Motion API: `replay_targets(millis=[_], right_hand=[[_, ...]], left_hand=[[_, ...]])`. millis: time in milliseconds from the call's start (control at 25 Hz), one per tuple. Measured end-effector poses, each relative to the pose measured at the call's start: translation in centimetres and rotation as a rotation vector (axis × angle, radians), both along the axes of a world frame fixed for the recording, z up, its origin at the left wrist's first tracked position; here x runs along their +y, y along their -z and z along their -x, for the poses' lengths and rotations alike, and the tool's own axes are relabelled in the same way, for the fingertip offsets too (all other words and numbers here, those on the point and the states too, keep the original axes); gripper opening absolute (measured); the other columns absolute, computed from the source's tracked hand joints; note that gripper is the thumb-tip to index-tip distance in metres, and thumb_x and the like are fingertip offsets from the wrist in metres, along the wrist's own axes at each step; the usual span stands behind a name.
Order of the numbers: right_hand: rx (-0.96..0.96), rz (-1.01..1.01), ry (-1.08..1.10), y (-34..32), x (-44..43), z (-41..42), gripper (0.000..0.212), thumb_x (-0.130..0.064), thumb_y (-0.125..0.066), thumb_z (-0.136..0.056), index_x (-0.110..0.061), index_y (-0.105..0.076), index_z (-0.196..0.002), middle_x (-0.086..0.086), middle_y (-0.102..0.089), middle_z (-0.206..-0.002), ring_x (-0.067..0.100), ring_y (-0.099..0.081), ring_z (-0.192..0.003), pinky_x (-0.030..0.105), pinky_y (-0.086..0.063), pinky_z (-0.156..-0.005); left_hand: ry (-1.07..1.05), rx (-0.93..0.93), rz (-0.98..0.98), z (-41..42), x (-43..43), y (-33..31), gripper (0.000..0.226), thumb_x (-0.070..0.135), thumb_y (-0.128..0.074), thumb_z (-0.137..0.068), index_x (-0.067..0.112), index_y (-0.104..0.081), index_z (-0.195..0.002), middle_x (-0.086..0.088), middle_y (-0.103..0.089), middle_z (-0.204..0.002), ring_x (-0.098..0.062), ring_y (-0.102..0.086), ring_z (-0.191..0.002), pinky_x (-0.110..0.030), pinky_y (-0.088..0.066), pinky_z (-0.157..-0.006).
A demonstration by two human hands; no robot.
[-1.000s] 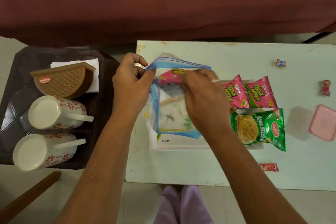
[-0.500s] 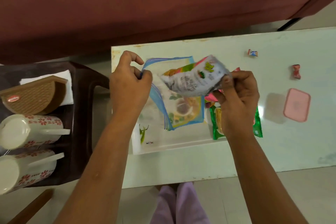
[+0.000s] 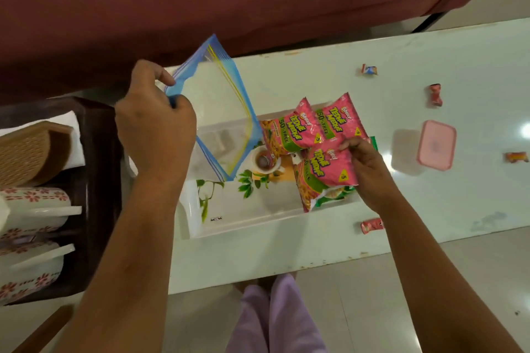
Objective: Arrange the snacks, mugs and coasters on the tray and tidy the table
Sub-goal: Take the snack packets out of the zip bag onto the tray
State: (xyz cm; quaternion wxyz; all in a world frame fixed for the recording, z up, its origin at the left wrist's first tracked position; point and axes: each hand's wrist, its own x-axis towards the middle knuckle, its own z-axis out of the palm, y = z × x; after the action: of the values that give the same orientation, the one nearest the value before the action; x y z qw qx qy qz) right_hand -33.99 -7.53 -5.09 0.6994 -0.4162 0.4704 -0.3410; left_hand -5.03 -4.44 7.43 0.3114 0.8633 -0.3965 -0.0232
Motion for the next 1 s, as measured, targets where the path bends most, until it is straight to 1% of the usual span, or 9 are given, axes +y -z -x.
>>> replay_targets(millis=[40, 80, 200, 320, 400, 480, 640, 800, 1000], right_hand=[[0.004, -0.009, -0.054, 0.5, -0.1, 0.1, 0.006, -0.034, -0.067, -0.075, -0.030, -0.067, -0.080, -0.010, -0.070, -0.094, 0.011, -0.066, -0.090, 0.028, -0.057, -0.076], [-0.003, -0.041, -0.092, 1.1, -0.4, 0.3, 0.017, -0.039, -0.072, -0.068, -0.029, -0.067, -0.080, -0.008, -0.070, -0.095, 0.012, -0.066, -0.091, 0.029, -0.058, -0.076], [0.005, -0.152, -0.144, 2.2, -0.9, 0.7, 0.027, -0.043, -0.076, -0.063, -0.027, -0.066, -0.081, -0.004, -0.069, -0.097, 0.016, -0.066, -0.093, 0.035, -0.057, -0.075], [0.116, -0.152, -0.184, 2.0, -1.3, 0.4, 0.003, -0.025, -0.061, -0.083, -0.023, -0.063, -0.081, -0.007, -0.069, -0.090, 0.019, -0.061, -0.084, 0.029, -0.050, -0.065], [0.244, -0.099, -0.171, 1.5, -1.3, 0.5, 0.028, -0.001, -0.043, -0.096, -0.018, -0.061, -0.082, -0.006, -0.067, -0.087, 0.013, -0.060, -0.080, 0.019, -0.050, -0.061], [0.306, -0.075, -0.108, 0.6, -1.1, 0.6, 0.035, 0.005, -0.038, -0.096, -0.015, -0.063, -0.083, -0.003, -0.065, -0.090, 0.012, -0.059, -0.084, 0.019, -0.051, -0.070], [0.450, -0.040, -0.056, -0.3, 0.6, -0.3, 0.019, -0.006, -0.058, -0.089, -0.020, -0.066, -0.098, -0.004, -0.066, -0.093, 0.012, -0.062, -0.083, 0.027, -0.053, -0.074], [0.708, 0.121, -0.077, -0.1, 2.8, -1.5, 0.051, -0.014, -0.075, -0.077, -0.023, -0.055, -0.124, -0.013, -0.061, -0.096, 0.003, -0.061, -0.084, 0.024, -0.054, -0.074], [0.718, 0.071, 0.102, 1.0, 3.7, -2.7, 0.040, -0.003, -0.068, -0.080, -0.021, -0.056, -0.114, -0.001, -0.065, -0.090, 0.015, -0.065, -0.080, 0.032, -0.057, -0.073]], left_hand=[[0.004, 0.008, -0.010, 0.2, 0.2, 0.4, 0.022, 0.006, -0.053, -0.082, 0.008, -0.056, -0.103, -0.015, -0.065, -0.089, -0.028, -0.062, -0.080, -0.009, -0.031, -0.049], [0.008, 0.021, -0.020, 0.4, 0.4, 0.7, 0.021, 0.006, -0.053, -0.083, 0.007, -0.056, -0.104, -0.017, -0.066, -0.092, -0.028, -0.063, -0.082, -0.007, -0.030, -0.048], [0.010, 0.079, -0.052, 1.1, 1.0, 1.8, 0.019, 0.007, -0.055, -0.084, 0.006, -0.055, -0.104, -0.018, -0.066, -0.091, -0.029, -0.064, -0.083, -0.006, -0.029, -0.049], [0.023, 0.143, -0.080, 1.9, 1.3, 2.8, 0.017, 0.009, -0.056, -0.084, 0.007, -0.054, -0.101, -0.013, -0.062, -0.079, -0.025, -0.061, -0.073, -0.013, -0.030, -0.049], [0.036, 0.159, -0.100, 2.4, 1.4, 3.2, 0.017, 0.010, -0.057, -0.084, 0.008, -0.054, -0.101, -0.007, -0.058, -0.075, -0.019, -0.054, -0.065, -0.014, -0.030, -0.049], [0.041, 0.160, -0.120, 2.8, 1.6, 3.5, 0.017, 0.013, -0.058, -0.086, 0.009, -0.054, -0.102, -0.009, -0.063, -0.083, -0.014, -0.050, -0.066, -0.012, -0.028, -0.049], [0.043, 0.159, -0.150, 3.3, 1.7, 4.0, 0.020, 0.018, -0.059, -0.087, 0.011, -0.053, -0.106, -0.014, -0.068, -0.096, -0.014, -0.050, -0.069, -0.011, -0.026, -0.050], [0.077, 0.185, -0.174, 3.4, 1.9, 4.6, 0.021, 0.019, -0.059, -0.087, 0.011, -0.052, -0.106, -0.013, -0.066, -0.088, -0.018, -0.050, -0.064, -0.011, -0.028, -0.052], [0.096, 0.181, -0.187, 3.3, 2.3, 4.8, 0.021, 0.020, -0.061, -0.088, 0.013, -0.052, -0.105, -0.002, -0.055, -0.076, -0.016, -0.050, -0.060, -0.010, -0.029, -0.053]])
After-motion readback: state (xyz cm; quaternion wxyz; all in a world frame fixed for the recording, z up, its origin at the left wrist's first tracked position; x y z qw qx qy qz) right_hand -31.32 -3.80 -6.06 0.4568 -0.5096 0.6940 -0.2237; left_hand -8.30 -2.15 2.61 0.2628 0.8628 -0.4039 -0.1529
